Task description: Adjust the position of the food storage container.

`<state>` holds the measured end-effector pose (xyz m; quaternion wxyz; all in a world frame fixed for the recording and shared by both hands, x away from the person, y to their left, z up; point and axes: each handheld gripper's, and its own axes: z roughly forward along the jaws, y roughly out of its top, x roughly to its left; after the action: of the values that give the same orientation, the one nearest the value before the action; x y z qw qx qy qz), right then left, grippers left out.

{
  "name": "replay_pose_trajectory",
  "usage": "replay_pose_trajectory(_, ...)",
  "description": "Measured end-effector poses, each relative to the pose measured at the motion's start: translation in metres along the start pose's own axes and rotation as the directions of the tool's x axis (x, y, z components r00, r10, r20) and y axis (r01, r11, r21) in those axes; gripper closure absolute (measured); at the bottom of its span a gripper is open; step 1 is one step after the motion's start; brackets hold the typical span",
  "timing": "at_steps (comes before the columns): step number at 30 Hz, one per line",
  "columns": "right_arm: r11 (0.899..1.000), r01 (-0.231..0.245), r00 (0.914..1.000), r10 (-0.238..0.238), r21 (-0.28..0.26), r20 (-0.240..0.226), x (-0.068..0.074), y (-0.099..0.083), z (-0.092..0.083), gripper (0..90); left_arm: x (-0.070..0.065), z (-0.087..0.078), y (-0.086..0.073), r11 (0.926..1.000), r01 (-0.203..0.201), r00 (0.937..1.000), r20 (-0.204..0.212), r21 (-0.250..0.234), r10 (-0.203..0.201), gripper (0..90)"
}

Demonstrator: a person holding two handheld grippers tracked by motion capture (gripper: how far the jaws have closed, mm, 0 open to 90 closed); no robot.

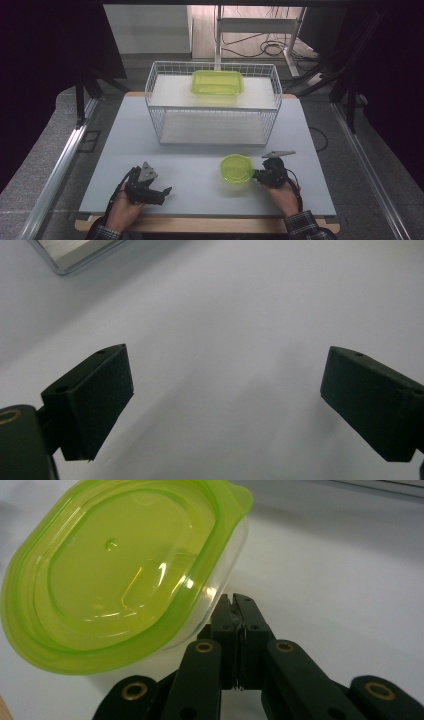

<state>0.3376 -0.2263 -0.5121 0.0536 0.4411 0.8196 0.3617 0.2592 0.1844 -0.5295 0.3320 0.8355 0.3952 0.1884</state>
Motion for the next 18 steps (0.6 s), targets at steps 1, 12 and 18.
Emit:
replay_pose_trajectory(1,1.000,0.007,1.0000,-0.007,0.000,-0.005,0.002,0.002,0.002,87.6,0.000,0.000,0.000,1.0000,0.003,1.0000,0.001,-0.002,-0.003,6.4)
replay_pose_trajectory(12,0.998,0.060,0.9960,-0.059,0.010,-0.068,0.020,0.014,0.026,87.7,0.000,0.001,0.000,1.0000,-0.003,1.0000,0.002,0.005,0.003,6.4)
replay_pose_trajectory(18,0.995,0.094,0.9907,-0.092,0.018,-0.101,0.033,0.022,0.040,87.7,0.000,0.001,0.000,1.0000,-0.004,1.0000,0.003,0.006,0.004,6.4)
